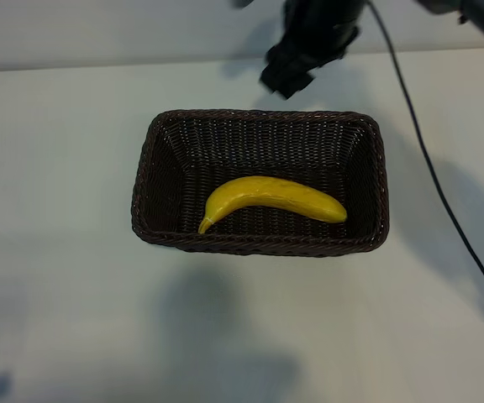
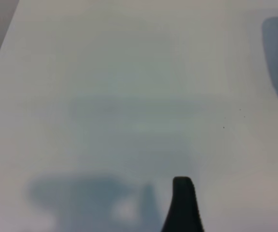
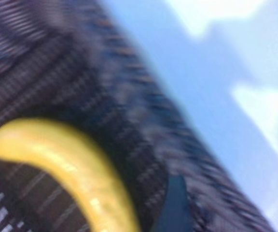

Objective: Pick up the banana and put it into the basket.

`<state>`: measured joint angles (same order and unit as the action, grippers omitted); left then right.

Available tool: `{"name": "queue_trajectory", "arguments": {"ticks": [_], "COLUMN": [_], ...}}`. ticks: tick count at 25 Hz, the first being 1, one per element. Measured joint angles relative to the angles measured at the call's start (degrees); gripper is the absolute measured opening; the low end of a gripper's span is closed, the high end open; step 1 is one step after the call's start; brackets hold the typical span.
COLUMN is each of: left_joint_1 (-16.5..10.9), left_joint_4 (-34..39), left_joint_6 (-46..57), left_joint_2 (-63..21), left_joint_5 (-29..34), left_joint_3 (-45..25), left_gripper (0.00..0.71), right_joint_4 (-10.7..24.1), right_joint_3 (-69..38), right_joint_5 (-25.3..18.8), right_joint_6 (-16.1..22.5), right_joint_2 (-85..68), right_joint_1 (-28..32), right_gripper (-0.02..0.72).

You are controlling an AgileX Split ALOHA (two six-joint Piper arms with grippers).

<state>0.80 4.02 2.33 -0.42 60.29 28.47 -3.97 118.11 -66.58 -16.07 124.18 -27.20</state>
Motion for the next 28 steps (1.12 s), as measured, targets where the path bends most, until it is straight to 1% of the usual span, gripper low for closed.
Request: {"name": "queue_trajectory", "arguments": {"ticks": [5, 8, 11, 15, 21, 24, 28], "left_joint_1": [0.0, 0.0, 0.0, 0.0, 0.0, 0.0, 0.0], "left_joint_4": [0.0, 0.0, 0.0, 0.0, 0.0, 0.0, 0.0], "left_joint_6": [0.1, 0.1, 0.2, 0.2, 0.2, 0.2, 0.2], "left_joint_2": [0.0, 0.0, 0.0, 0.0, 0.0, 0.0, 0.0], "left_joint_5": [0.0, 0.0, 0.0, 0.0, 0.0, 0.0, 0.0], "left_joint_3": [0.0, 0.0, 0.0, 0.0, 0.0, 0.0, 0.0], "left_gripper": [0.575, 0.575, 0.575, 0.575, 0.575, 0.575, 0.575], "right_joint_4": [0.1, 0.2, 0.2, 0.2, 0.5, 0.6, 0.6], "right_joint_3": [0.0, 0.0, 0.0, 0.0, 0.0, 0.0, -0.1], "right_joint_5": [0.2, 0.2, -0.8, -2.7, -2.8, -3.0, -3.0], "right_joint_6": [10.9, 15.3, 18.1, 18.6, 18.6, 18.4, 16.7], "right_joint_2": [0.0, 0.0, 0.0, 0.0, 0.0, 0.0, -0.2], "right_joint_1": [6.4, 10.3, 14.8, 20.7, 29.2, 31.1, 31.3], "right_gripper": [0.607, 0.607, 0.607, 0.607, 0.605, 0.605, 0.605]}}
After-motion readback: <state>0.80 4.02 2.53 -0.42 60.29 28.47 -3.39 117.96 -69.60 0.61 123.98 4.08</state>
